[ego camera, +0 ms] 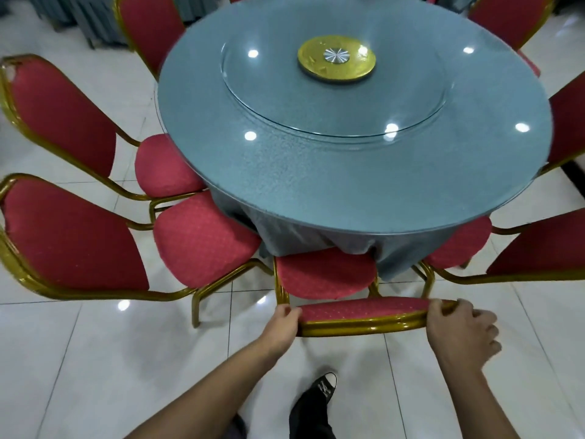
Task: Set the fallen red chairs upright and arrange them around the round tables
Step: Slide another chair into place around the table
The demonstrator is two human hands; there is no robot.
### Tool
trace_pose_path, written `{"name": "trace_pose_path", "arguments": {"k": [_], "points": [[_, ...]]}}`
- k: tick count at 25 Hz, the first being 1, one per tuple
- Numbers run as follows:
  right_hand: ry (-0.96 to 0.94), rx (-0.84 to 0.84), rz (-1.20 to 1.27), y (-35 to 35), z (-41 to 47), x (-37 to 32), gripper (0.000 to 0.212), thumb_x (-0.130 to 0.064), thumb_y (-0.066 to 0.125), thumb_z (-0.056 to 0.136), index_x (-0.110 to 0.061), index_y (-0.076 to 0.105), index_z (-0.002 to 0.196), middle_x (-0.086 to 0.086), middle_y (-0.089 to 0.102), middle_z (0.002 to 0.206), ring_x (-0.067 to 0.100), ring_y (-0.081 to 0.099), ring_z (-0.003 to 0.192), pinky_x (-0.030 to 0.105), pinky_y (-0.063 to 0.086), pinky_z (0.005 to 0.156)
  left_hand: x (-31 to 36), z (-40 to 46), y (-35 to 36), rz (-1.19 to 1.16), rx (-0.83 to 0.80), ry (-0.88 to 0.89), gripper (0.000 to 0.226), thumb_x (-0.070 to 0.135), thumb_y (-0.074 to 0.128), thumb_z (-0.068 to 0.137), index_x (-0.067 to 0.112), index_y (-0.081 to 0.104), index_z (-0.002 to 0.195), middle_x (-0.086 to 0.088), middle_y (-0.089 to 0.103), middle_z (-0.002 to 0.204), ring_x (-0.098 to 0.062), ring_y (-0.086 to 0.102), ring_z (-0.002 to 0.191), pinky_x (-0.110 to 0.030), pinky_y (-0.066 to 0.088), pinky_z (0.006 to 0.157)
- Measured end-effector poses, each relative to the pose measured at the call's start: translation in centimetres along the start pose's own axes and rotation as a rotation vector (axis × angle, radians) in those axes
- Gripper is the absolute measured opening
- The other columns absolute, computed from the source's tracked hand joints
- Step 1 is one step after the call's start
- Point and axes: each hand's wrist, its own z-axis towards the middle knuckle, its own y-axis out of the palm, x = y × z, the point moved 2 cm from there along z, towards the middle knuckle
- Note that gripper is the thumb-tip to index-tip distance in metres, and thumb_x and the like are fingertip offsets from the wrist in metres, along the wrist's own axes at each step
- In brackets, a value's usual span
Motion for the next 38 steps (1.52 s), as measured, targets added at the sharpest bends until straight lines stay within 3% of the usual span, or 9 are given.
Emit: {"name": "trace_pose_path", "arguments": {"k": [5, 9, 16, 21, 28, 31, 34, 36, 38], "points": [[-0.260, 0.050, 0.041, 0.4, -7.6, -5.0, 0.035, -0.036, 0.053, 0.095, -0.017, 0.062, 0.123, 0.017, 0.056, 0.129, 0.036, 0.048, 0.123, 0.056, 0.036, 0.105, -2.3, -3.0, -7.9, 0.161, 0.044, 0.217, 0.012, 0.035, 0.046, 0.102, 0.038, 0.052, 0.112, 0.020, 0.056, 0.097, 0.005, 0.053, 0.087, -0.017, 0.043, 0.066], [-0.390, 0.060, 0.081, 2.2, -16.2, -10.5, 0.031, -0.033, 0.059, 0.092, -0.019, 0.066, 0.118, 0.014, 0.063, 0.124, 0.033, 0.051, 0.122, 0.054, 0.029, 0.115, -5.3, -5.9, -16.7, 0.205, 0.094, 0.365, 0.023, 0.030, 0.049, 0.102, 0.031, 0.055, 0.124, 0.009, 0.059, 0.115, 0.000, 0.054, 0.099, -0.024, 0.047, 0.081], [-0.539, -0.025, 0.222, 6.8, -30.9, -20.7, 0.025, -0.027, 0.063, 0.091, -0.021, 0.069, 0.114, 0.012, 0.064, 0.116, 0.034, 0.057, 0.109, 0.051, 0.035, 0.111, -9.7, -10.7, -33.1, 0.270, 0.303, 0.565, 0.021, 0.024, 0.050, 0.102, 0.028, 0.058, 0.120, 0.009, 0.064, 0.112, -0.002, 0.058, 0.100, -0.022, 0.050, 0.082], [-0.618, -0.124, 0.299, 9.4, -35.7, -27.6, 0.025, -0.025, 0.065, 0.091, -0.024, 0.067, 0.116, 0.005, 0.060, 0.116, 0.030, 0.057, 0.107, 0.044, 0.041, 0.093, -8.7, -9.7, -41.5, 0.389, 0.416, 0.650, 0.024, 0.026, 0.050, 0.102, 0.031, 0.056, 0.125, 0.010, 0.056, 0.121, -0.009, 0.053, 0.112, -0.035, 0.051, 0.099], [-0.809, -0.347, 0.501, 15.0, -41.6, -39.6, 0.027, -0.026, 0.065, 0.091, -0.026, 0.064, 0.119, -0.009, 0.056, 0.112, 0.013, 0.057, 0.106, 0.037, 0.047, 0.097, -4.5, -3.4, -53.4, 0.703, 0.587, 0.696, 0.034, 0.035, 0.046, 0.103, 0.035, 0.052, 0.136, 0.014, 0.050, 0.137, -0.010, 0.045, 0.128, -0.034, 0.041, 0.112], [-1.018, -0.542, 0.394, 16.2, -45.9, -45.2, 0.044, -0.051, 0.057, 0.089, -0.037, 0.052, 0.130, -0.019, 0.050, 0.120, 0.002, 0.051, 0.111, 0.030, 0.043, 0.102, -4.3, -1.1, -57.8, 0.816, 0.566, 0.680, 0.036, 0.037, 0.042, 0.104, 0.034, 0.050, 0.139, 0.012, 0.045, 0.146, -0.013, 0.035, 0.142, -0.034, 0.031, 0.118], [-1.199, -0.670, 0.087, 17.9, -50.4, -50.2, 0.066, -0.057, 0.053, 0.087, -0.037, 0.032, 0.146, -0.008, 0.045, 0.135, 0.016, 0.048, 0.121, 0.036, 0.039, 0.105, -4.6, 0.7, -61.1, 0.930, 0.532, 0.706, 0.038, 0.038, 0.033, 0.106, 0.035, 0.047, 0.141, 0.013, 0.040, 0.153, -0.011, 0.017, 0.151, -0.032, 0.017, 0.123], [-1.254, -0.561, -0.108, 19.1, -52.7, -52.3, 0.076, -0.048, 0.064, 0.084, -0.032, 0.033, 0.152, 0.006, 0.051, 0.129, 0.027, 0.053, 0.113, 0.038, 0.043, 0.096, -4.1, 2.0, -62.5, 0.983, 0.517, 0.745, 0.038, 0.039, 0.028, 0.107, 0.037, 0.046, 0.141, 0.015, 0.036, 0.155, -0.010, 0.008, 0.153, -0.030, 0.005, 0.124], [-1.222, -0.306, -0.189, 19.2, -53.9, -53.8, 0.077, -0.049, 0.082, 0.058, -0.040, 0.062, 0.132, -0.001, 0.066, 0.095, 0.017, 0.064, 0.080, 0.025, 0.052, 0.073, -2.8, 3.5, -63.8, 1.008, 0.497, 0.794, 0.040, 0.039, 0.022, 0.108, 0.038, 0.045, 0.140, 0.014, 0.034, 0.156, -0.010, 0.007, 0.153, -0.027, -0.006, 0.123]]}}
